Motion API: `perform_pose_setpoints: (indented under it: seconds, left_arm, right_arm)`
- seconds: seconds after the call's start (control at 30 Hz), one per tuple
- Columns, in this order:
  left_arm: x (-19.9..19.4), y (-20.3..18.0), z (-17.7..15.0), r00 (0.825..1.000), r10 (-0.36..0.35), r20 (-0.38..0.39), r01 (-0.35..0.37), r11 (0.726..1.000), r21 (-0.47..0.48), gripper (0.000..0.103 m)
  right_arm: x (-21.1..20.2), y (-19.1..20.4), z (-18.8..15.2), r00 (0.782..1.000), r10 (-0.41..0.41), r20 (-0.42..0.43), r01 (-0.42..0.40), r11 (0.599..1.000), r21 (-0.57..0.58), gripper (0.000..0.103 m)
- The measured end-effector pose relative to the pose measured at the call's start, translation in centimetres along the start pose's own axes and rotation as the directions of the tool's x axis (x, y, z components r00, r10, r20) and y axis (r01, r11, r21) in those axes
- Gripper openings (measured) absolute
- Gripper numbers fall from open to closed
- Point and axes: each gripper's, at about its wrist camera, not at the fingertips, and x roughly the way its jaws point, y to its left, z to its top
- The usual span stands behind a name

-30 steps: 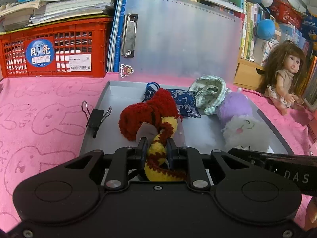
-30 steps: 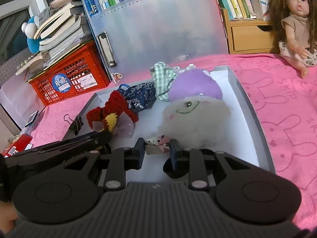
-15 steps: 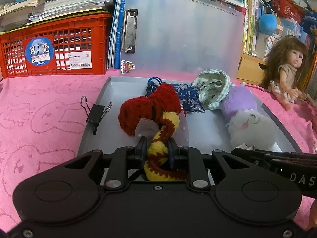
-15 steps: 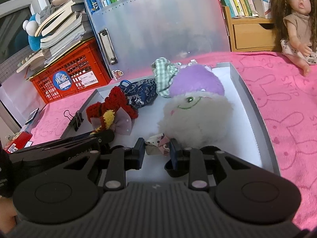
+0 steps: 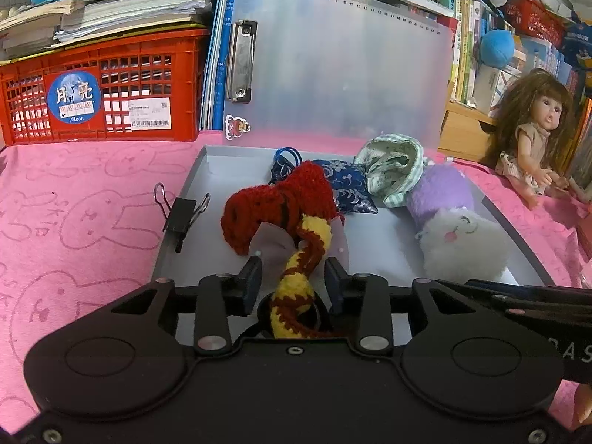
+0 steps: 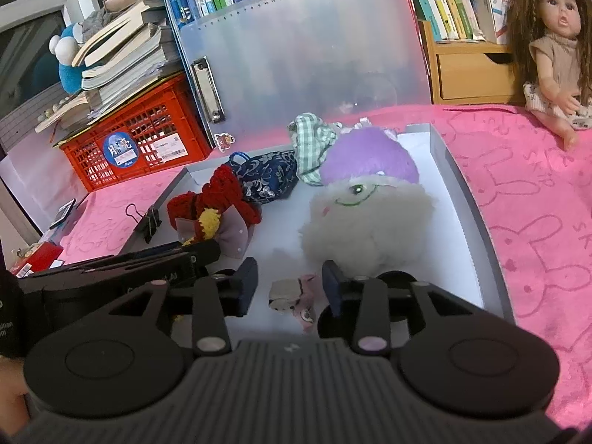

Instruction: Organize objects

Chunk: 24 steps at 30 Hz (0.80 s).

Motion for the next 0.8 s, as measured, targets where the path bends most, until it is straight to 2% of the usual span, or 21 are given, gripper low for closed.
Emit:
perform_pose_setpoints:
  seconds: [0.23, 0.53, 0.7, 0.8]
  left_arm:
    - [-1.5, -0.2, 0.4, 1.000, -0.008, 0.016, 0.008, 1.000, 0.001, 0.044]
    - [-4.3, -0.7, 0.6, 0.999, -0.011, 0.051, 0.010, 1.000, 0.028, 0.059]
    - [-6.2, -0.6, 0.6, 0.996, -0.030, 0.078, 0.028, 0.999, 0.020, 0.071]
    - [-7.2, -0.7, 0.3, 0.996, -0.030, 0.088, 0.028, 0.999, 0.030, 0.074]
  right_arm:
    - [-1.3, 0.5, 0.1, 1.000, -0.008, 0.024, 0.009, 1.000, -0.026, 0.066]
    - [-3.4, 1.0, 0.2, 0.998, -0.021, 0.066, 0.024, 0.998, -0.051, 0.074]
    - [-4.7, 0.9, 0.1, 0.995, -0.031, 0.089, 0.036, 0.998, -0.053, 0.080]
    - [-5.6, 0.8, -0.2, 0.994, -0.037, 0.105, 0.043, 0.997, -0.060, 0.082]
